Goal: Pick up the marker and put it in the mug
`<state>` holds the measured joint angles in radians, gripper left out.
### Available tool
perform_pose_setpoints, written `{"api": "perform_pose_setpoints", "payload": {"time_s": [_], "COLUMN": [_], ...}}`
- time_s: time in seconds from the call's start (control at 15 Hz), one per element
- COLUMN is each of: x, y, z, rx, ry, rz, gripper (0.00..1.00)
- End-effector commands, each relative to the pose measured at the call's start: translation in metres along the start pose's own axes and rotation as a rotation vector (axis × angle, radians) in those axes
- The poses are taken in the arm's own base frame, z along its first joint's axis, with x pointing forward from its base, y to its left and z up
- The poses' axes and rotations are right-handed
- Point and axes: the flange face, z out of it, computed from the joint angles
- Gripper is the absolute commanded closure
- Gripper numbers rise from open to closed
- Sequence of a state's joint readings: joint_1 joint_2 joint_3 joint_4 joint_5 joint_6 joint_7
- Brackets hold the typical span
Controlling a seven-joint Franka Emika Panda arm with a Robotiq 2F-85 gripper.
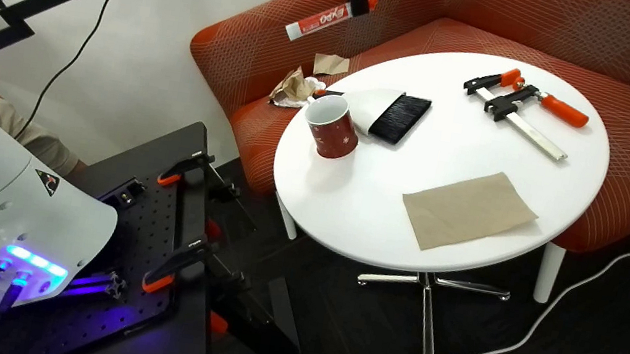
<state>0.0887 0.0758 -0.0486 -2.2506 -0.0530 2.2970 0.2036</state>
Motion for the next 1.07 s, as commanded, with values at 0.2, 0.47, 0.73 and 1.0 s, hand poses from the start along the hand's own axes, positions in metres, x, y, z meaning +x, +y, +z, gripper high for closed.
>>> {"api": "perform_pose_setpoints", "payload": {"time_s": [0.2,0.47,0.73,1.0], "x": [0.007,0.014,0.020,0.022], "y": [0.000,0.012,0.019,0.024], "z": [0.007,0.026,0.042,0.053], "rx": [0.020,0.091,0.211,0.329], "ry": [0.001,-0.007,0.013,0.064], "rz": [-0.059,-0.241,-0.429,-0.608], "gripper": [0.95,0.95,0.95,0.95]}}
